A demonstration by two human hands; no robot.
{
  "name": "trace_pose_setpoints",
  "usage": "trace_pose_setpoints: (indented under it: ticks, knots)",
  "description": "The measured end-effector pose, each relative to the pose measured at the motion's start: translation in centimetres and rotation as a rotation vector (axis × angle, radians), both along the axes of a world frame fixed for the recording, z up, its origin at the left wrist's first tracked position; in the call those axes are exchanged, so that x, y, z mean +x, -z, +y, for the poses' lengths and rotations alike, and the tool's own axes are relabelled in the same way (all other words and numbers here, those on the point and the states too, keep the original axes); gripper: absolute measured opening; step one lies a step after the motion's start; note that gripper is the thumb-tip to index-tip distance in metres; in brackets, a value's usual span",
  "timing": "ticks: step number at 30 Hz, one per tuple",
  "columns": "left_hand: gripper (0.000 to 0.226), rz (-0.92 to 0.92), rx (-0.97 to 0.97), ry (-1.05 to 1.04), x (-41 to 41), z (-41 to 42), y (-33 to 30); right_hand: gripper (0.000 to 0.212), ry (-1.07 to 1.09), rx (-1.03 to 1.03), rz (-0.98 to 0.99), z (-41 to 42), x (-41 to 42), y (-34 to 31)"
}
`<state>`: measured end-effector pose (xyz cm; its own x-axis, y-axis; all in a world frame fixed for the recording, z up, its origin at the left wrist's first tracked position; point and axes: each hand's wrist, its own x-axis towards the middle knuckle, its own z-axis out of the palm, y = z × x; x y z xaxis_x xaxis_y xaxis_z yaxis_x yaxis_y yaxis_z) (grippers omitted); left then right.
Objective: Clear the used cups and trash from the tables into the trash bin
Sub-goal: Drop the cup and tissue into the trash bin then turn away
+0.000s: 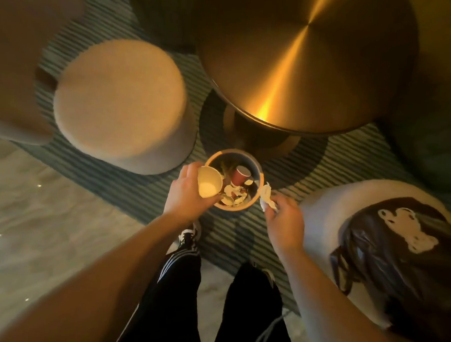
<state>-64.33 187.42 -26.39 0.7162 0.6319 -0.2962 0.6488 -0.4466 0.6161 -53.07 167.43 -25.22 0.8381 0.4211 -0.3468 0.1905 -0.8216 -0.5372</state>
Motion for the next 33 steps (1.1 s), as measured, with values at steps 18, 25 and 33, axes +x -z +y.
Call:
trace_pose_setpoints:
  ticks: [18, 25, 33]
  knots:
    - [0.085, 0.082, -0.055, 0.182, 4.9, 4.3, 13.0, 0.057, 0.291, -0.038, 0.195, 5.0, 1.1, 13.6]
    - [0.070, 0.081, 0.092, 0.378, 3.5, 2.7, -0.1, 0.060, 0.298, -0.060, 0.124, -0.6, -0.7, 0.5]
    - [0.070, -0.057, 0.119, 0.706, 5.4, -5.5, -10.1, 0.057, 0.406, -0.033, -0.038, -6.2, -4.9, -8.8]
